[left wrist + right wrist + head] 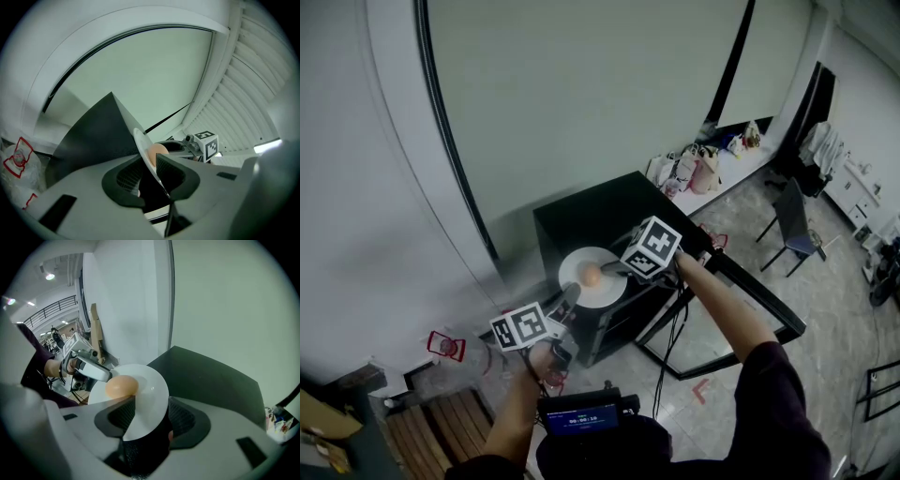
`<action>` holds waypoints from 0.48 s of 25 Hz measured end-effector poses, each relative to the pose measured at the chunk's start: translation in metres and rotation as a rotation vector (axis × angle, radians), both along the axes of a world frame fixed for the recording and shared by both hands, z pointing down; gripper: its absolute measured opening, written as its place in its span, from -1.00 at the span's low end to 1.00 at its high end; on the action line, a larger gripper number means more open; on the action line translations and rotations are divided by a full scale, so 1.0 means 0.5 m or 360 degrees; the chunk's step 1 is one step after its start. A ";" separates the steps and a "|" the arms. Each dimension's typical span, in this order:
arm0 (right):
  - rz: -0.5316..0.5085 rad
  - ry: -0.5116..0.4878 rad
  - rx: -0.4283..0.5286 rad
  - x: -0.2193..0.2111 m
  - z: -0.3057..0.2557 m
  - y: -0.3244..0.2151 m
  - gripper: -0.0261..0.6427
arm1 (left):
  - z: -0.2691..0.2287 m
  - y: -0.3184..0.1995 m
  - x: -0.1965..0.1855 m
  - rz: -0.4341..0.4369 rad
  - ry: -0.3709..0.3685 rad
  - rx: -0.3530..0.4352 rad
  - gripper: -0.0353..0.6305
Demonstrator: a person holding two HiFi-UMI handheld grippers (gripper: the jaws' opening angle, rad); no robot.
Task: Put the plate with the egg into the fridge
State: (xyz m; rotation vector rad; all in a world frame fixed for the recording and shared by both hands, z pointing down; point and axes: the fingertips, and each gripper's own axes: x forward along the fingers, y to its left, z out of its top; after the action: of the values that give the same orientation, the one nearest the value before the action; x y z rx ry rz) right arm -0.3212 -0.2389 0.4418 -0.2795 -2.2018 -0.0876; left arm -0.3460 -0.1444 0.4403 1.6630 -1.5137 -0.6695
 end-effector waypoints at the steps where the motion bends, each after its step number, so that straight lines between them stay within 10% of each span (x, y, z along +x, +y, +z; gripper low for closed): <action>1: -0.0003 -0.0002 0.0002 0.000 0.000 0.003 -0.24 | 0.000 0.003 -0.001 0.0000 0.0037 0.0005 -0.62; 12: -0.0020 -0.0018 0.0002 0.009 -0.019 0.023 -0.24 | -0.013 0.021 -0.015 -0.0104 0.0464 -0.0014 -0.80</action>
State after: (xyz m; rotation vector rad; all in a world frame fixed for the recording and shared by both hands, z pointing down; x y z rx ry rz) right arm -0.3165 -0.2274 0.4322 -0.2929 -2.2114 -0.0976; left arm -0.3536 -0.1337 0.4338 1.4424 -1.3628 -0.8971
